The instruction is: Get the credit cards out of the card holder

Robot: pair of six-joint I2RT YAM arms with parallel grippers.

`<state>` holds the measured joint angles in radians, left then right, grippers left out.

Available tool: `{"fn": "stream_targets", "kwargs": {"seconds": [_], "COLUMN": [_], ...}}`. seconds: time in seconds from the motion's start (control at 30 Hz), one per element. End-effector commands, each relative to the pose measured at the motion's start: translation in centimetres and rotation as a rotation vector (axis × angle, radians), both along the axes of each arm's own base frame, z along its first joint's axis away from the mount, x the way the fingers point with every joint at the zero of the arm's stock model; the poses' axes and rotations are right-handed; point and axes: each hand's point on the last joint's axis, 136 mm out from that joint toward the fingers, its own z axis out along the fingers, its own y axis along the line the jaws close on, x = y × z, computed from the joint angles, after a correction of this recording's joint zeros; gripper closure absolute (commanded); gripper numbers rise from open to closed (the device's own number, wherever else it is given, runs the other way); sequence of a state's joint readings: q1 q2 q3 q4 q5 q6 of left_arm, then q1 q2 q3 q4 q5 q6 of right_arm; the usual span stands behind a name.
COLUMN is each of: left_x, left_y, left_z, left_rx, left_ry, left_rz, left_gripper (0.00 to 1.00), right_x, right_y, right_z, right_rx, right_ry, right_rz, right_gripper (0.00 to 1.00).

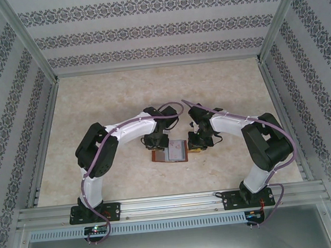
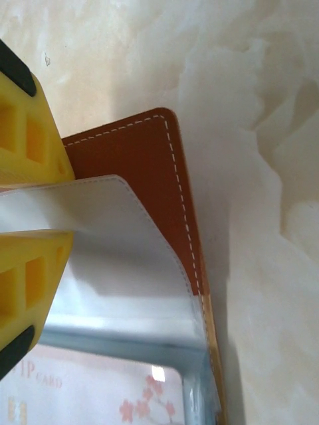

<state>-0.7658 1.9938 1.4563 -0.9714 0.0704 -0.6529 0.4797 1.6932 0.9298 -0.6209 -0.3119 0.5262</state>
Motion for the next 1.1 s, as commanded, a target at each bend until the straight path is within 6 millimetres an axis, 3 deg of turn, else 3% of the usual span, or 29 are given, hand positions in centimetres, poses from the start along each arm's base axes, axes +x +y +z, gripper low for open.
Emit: {"fn": "stream_targets", "kwargs": {"seconds": [0.0,0.3,0.6,0.8,0.9,1.07], "left_x": [-1.7,-1.8,-0.5,0.9,1.1,1.3], "left_y": [1.8,2.7,2.7,0.8,-1.3,-3.6], "left_z": [-1.4,-0.1,3.3,6.0,6.8,6.4], "left_rx": [0.089,0.099,0.050,-0.071,-0.208,-0.397], "left_ry": [0.067,0.063,-0.011,-0.104,-0.116,-0.076], "left_rz": [-0.032,-0.037,-0.033,-0.021,-0.003,0.055], "left_gripper": [0.77,0.77,0.77,0.77,0.77,0.78], "right_x": [-1.1,-0.8,-0.1,0.3,0.5,0.6], "right_y": [-1.1,-0.8,-0.2,0.8,1.3,3.1], "right_z": [-1.3,-0.4,1.3,2.9,3.4,3.7], "right_rx": [-0.055,-0.058,-0.043,0.002,0.031,0.121], "right_ry": [0.035,0.014,-0.019,-0.045,-0.053,-0.044], "right_rz": [0.005,0.012,0.014,0.005,-0.003,-0.023], "right_gripper": [0.79,0.78,0.77,0.77,0.77,0.73]}}
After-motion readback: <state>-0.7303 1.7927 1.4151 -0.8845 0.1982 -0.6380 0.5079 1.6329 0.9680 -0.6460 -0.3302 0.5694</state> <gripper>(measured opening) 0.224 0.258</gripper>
